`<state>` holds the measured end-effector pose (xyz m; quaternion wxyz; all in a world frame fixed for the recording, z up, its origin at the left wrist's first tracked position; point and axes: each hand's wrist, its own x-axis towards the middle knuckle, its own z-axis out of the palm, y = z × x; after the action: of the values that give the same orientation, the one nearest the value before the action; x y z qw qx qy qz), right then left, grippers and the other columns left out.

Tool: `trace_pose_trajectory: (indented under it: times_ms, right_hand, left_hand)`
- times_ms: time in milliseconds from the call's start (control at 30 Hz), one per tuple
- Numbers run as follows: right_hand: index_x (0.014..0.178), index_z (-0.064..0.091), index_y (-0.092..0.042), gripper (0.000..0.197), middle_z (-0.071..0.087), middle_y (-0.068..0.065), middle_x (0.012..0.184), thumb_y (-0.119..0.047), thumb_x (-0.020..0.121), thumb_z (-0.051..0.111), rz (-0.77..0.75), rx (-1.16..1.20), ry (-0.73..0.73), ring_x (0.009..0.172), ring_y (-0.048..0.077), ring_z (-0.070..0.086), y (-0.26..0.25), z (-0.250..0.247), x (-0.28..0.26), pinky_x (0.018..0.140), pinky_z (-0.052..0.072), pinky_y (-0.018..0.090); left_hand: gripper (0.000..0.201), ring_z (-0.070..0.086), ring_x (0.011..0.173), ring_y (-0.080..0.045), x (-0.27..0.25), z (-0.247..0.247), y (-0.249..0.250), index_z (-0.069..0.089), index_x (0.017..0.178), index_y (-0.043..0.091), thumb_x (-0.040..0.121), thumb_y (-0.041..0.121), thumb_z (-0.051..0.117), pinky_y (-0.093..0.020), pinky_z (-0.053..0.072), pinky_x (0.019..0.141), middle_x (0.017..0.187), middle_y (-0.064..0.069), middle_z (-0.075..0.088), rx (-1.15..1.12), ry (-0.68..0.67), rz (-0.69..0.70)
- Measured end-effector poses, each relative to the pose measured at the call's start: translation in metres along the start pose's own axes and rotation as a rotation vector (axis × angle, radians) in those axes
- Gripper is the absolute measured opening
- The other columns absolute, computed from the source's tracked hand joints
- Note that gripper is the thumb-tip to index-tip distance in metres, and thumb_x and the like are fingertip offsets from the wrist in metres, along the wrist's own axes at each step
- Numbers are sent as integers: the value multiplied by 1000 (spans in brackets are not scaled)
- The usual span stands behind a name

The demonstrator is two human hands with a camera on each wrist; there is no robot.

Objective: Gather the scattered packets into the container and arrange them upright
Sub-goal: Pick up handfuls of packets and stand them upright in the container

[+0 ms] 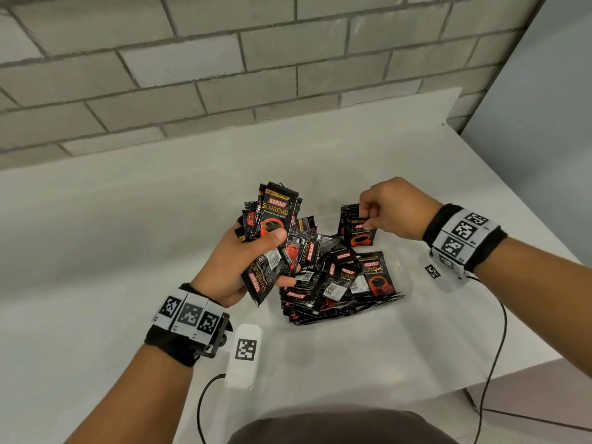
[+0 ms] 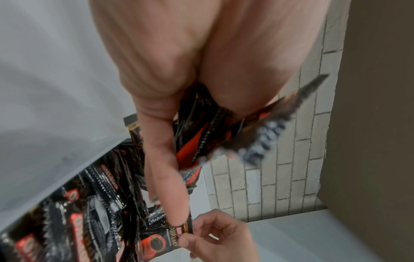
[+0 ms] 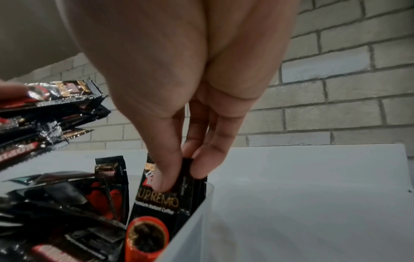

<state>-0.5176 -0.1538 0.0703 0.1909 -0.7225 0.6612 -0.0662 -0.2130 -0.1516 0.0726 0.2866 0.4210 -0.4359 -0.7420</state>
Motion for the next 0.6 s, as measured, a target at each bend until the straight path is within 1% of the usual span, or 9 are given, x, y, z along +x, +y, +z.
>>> trace_pose_trajectory:
  times_ms: [100,233,333,433,533,600]
  right_hand:
    - [90,70,-15,15,67,-1,80,-12,80,81,-5,-52,-11,74,15,59,-3,2,3,70,49,29]
    - [93,72,-12,15,64,0,79,-8,80,78,-16,-103,-26,78,19,59,-2,-2,2,74,51,34]
    - [97,77,-12,14,67,2,85,-6,84,74,-41,-95,-11,79,16,58,-1,-8,1,75,49,31]
    - [100,77,-14,16,63,-2,88,-8,88,70,-73,-137,-31,81,11,53,-5,-5,2,73,41,25]
    - [104,76,-13,19,68,1,96,-6,90,66,-72,-169,-60,82,10,50,-8,4,2,73,36,22]
    - [101,75,-12,17,65,-1,92,-5,89,66,-59,-154,-41,81,11,50,-8,6,3,72,36,22]
  left_hand:
    - [38,72,107,-40,0,1,-1,53,136,5,99,10,61,-59,62,71,129,-21,68,-1,-1,-8]
    - [39,72,107,-41,0,2,0,53,137,6,99,10,61,-60,62,72,129,-21,68,-3,-11,-11]
    - [39,73,105,-41,0,1,0,53,136,5,99,10,61,-59,62,71,128,-21,68,0,-9,-10]
    - [38,73,106,-40,0,0,-1,53,136,6,99,10,61,-58,62,71,128,-20,69,1,-12,-7]
    - [38,72,108,-40,0,1,-1,54,136,7,99,10,62,-60,62,72,129,-19,68,5,-18,-3]
    - [38,72,109,-40,0,1,-1,54,136,8,98,10,62,-61,62,73,129,-19,68,7,-18,-1]
